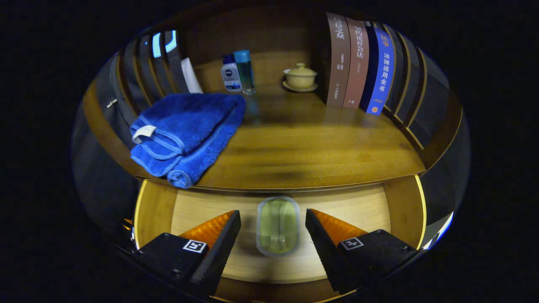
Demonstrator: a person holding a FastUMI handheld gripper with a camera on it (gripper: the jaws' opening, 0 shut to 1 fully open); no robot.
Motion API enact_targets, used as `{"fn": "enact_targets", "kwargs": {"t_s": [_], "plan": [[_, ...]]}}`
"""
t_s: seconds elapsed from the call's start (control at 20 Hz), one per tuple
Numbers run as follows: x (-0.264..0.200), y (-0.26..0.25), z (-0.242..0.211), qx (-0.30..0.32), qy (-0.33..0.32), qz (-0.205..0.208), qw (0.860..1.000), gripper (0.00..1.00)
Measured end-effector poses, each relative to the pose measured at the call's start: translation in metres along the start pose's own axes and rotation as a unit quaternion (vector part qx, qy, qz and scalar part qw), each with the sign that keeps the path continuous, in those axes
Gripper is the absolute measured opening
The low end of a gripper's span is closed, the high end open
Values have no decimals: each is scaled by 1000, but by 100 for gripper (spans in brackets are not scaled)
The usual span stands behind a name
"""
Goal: Pull open the drawer, take out the items inside it, and place them on the countertop above the cabinet.
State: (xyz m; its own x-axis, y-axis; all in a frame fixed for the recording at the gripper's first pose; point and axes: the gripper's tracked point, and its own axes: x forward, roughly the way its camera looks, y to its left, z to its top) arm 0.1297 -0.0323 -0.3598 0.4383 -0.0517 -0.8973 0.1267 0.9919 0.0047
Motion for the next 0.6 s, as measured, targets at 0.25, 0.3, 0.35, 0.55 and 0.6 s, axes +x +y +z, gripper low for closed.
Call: {"fn": "enact_targets", "kwargs": {"t_s": [0.25, 0.3, 0.35, 0.55, 0.6], "plan": [[28, -5, -18, -9, 57, -11, 998, 98], [30, -4, -21, -12, 64, -9, 998, 94], [34, -3, -23, -14, 66, -8, 998, 90], [45, -2, -35, -14, 83, -9, 996, 46], [41, -2, -32, -15, 82, -7, 996, 35]]}}
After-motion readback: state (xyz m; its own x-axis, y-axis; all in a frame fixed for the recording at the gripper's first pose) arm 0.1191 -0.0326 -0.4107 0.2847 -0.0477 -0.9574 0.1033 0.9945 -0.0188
